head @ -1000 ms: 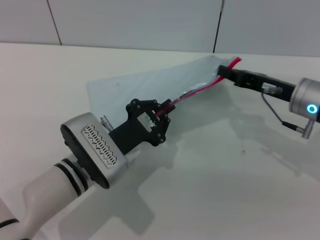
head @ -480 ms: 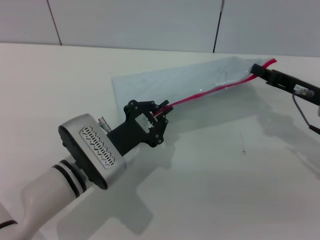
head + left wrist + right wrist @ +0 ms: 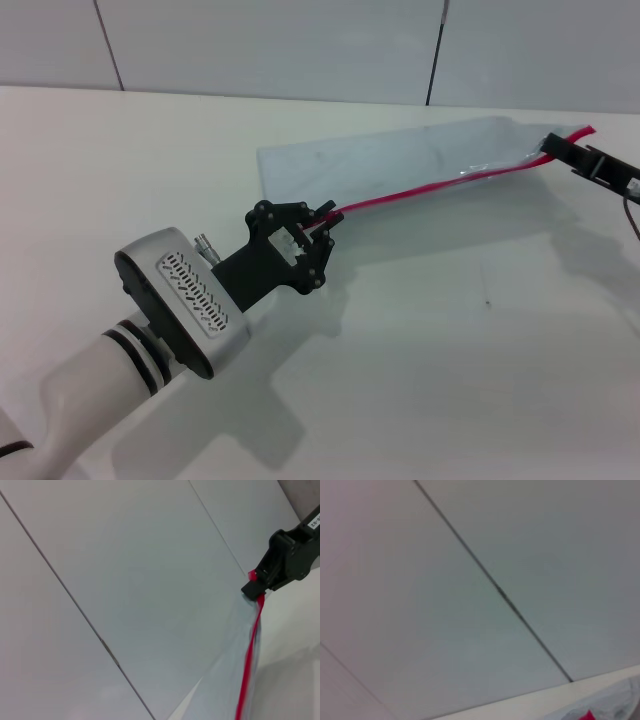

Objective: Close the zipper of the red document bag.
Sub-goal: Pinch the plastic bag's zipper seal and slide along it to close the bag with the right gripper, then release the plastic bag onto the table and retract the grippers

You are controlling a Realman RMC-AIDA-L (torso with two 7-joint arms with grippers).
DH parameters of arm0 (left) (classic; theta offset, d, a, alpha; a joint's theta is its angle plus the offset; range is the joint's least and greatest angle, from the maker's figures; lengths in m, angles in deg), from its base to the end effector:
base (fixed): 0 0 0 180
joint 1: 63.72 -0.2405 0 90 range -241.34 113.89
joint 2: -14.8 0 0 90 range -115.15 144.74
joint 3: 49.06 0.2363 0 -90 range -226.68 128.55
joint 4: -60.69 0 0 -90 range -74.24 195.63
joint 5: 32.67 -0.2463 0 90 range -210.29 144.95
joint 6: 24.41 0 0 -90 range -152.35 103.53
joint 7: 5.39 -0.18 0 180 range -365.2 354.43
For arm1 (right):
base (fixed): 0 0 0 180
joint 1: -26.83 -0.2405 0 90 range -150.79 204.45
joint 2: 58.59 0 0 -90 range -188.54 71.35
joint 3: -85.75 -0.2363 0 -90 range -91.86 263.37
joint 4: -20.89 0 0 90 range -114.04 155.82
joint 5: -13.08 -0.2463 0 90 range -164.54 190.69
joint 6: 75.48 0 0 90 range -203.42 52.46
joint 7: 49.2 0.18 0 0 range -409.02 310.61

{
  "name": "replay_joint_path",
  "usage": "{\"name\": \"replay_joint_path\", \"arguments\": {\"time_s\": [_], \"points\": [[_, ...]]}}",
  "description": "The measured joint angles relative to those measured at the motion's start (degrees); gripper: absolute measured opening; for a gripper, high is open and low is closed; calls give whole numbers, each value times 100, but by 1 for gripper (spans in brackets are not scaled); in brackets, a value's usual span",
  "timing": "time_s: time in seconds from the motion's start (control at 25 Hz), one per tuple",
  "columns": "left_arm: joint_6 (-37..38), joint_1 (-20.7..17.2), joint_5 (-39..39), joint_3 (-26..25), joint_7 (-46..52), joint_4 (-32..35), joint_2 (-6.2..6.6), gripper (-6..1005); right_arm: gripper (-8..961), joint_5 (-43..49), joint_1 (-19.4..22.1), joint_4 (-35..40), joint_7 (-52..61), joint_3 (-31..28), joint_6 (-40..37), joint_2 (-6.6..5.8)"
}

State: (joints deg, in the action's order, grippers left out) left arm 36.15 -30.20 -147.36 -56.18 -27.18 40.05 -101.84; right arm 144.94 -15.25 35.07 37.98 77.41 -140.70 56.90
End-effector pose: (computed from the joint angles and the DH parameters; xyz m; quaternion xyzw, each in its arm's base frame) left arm -0.2421 0.3566 -0.1388 -0.8688 0.0600 -0.1846 0.4556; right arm 0.2990 0.4375 -0.0150 -0.7461 0.4846 0.3528 0.2897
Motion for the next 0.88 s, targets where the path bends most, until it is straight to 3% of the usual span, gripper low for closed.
{"name": "replay_joint_path", "arguments": {"time_s": [0.88], "points": [[65,-65,14,-42,1,41,2,176,112,-557,502,436,80,-199,-127,8]]}}
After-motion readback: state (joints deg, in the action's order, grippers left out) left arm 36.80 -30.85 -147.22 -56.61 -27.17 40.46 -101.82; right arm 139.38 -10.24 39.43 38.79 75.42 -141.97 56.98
